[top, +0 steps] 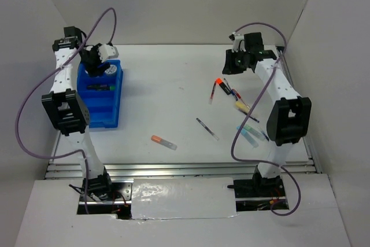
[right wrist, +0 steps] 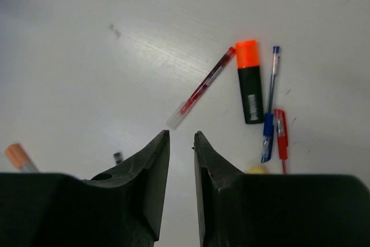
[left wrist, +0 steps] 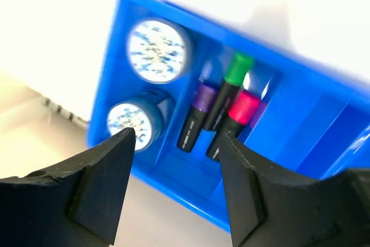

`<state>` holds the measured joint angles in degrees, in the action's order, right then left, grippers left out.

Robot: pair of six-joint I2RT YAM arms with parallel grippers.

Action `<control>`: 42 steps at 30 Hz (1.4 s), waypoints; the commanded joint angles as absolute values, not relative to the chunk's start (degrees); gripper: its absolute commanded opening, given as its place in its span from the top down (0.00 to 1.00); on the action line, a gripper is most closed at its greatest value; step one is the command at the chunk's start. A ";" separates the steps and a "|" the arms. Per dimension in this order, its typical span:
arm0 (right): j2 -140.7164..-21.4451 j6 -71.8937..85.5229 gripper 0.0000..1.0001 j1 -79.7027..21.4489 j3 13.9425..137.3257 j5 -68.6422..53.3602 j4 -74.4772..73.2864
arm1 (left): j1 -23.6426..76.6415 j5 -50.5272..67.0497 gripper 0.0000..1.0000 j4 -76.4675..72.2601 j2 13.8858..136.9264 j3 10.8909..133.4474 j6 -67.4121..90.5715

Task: Sort the stationery into containers
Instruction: Pick up the pen from the center of the board.

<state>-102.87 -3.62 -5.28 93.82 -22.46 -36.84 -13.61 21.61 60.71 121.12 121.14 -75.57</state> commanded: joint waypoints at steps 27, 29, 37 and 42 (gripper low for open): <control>-134.38 -12.74 0.59 -9.84 117.68 -3.69 -50.62 | -10.72 50.36 0.18 40.34 86.31 92.37 -35.94; -135.17 -12.83 0.59 -10.19 118.30 -3.69 -51.06 | -10.72 50.10 0.18 40.17 86.40 92.55 -35.95; -139.22 -13.89 0.59 -10.46 121.64 -2.99 -53.35 | -10.72 49.66 0.18 40.78 86.22 93.69 -36.82; -139.92 -14.33 0.63 -10.63 121.29 -3.08 -54.05 | -10.81 49.92 0.18 41.40 85.52 93.08 -37.35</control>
